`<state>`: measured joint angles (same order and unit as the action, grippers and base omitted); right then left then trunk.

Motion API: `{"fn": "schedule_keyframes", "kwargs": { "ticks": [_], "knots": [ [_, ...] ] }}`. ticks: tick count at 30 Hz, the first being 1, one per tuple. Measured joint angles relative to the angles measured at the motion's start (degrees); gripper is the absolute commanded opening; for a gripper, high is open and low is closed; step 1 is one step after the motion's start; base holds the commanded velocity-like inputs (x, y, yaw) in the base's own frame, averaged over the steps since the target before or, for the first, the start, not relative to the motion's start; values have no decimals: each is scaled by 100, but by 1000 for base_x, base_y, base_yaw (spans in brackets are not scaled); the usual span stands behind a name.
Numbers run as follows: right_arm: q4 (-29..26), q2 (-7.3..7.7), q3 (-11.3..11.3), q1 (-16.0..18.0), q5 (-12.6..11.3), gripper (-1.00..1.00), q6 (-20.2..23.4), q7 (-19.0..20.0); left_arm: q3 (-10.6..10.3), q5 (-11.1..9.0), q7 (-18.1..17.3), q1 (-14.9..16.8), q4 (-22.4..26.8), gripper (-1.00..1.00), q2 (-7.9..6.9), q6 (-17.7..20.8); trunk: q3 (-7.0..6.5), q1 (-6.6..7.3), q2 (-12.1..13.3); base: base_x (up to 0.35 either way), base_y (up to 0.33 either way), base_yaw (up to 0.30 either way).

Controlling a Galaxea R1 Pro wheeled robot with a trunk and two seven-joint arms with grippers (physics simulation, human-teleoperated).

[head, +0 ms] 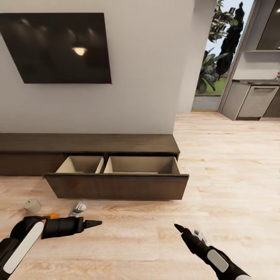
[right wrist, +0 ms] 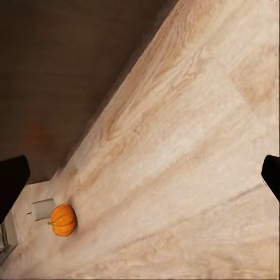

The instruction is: Place each of the two pumpkins and all three candles from the living room inside a cabinet in the living room (use any cabinet), then make sure every cabinet is closed, and position the cauldron so it is next to a table in the living room.

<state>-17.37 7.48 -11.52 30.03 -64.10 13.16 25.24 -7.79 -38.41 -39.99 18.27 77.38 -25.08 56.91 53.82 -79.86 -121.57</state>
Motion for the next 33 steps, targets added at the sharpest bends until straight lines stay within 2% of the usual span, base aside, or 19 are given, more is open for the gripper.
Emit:
{"fn": "schedule_keyframes", "kwargs": {
  "ticks": [3, 6, 9, 11, 16, 19, 22, 28, 31, 33],
  "knots": [
    [472, 2, 20, -1, 31, 100, 4, 35, 7, 452, 4, -45, -36, 100, 23, -9, -54, 68, 120, -134, 0, 0],
    [798, 3, 15, 0, 45, 100, 1, 111, 9, 709, 39, -201, -45, 100, 54, -11, -108, 135, 240, -37, 0, 0],
    [891, 3, 9, 0, 48, 100, -7, 121, 9, 794, 289, -291, -56, 100, 69, -18, -162, 201, 361, -11, 0, 0],
    [947, -2, -8, 0, 114, 100, -9, 93, 5, 802, 746, -326, -198, 100, 141, -21, -198, 245, 441, -3, 0, 0],
    [1093, 1, -18, 1, 494, 100, -85, 78, 1, 823, 1552, -412, -375, 100, 476, -32, -287, 355, 641, 0, 0, 0],
    [1183, 1, -19, 1, 770, 100, -403, 68, 1, 854, 2135, -442, -698, 100, 716, -121, -336, 421, 762, 0, 0, 67],
    [1392, -3, -23, 1, 884, 100, -767, 55, 0, 876, 2490, -448, -977, 100, 912, -365, -373, 487, 882, 0, 0, 135],
    [1530, 1, -22, 2, 921, 100, -962, -99, -4, 902, 2921, -451, -1781, 100, 1048, -1043, -441, 618, 1123, 0, 0, 155],
    [1538, -1, -19, 2, 926, 100, -973, -461, -31, 949, 3102, -452, -2256, 100, 1194, -1474, -475, 684, 1243, 0, 0, 153],
    [1538, -5, -21, 2, 932, 100, -990, -682, -74, 1098, 3261, -448, -2551, 100, 1284, -1741, -497, 728, 1323, 0, 0, 146]
  ]
}}
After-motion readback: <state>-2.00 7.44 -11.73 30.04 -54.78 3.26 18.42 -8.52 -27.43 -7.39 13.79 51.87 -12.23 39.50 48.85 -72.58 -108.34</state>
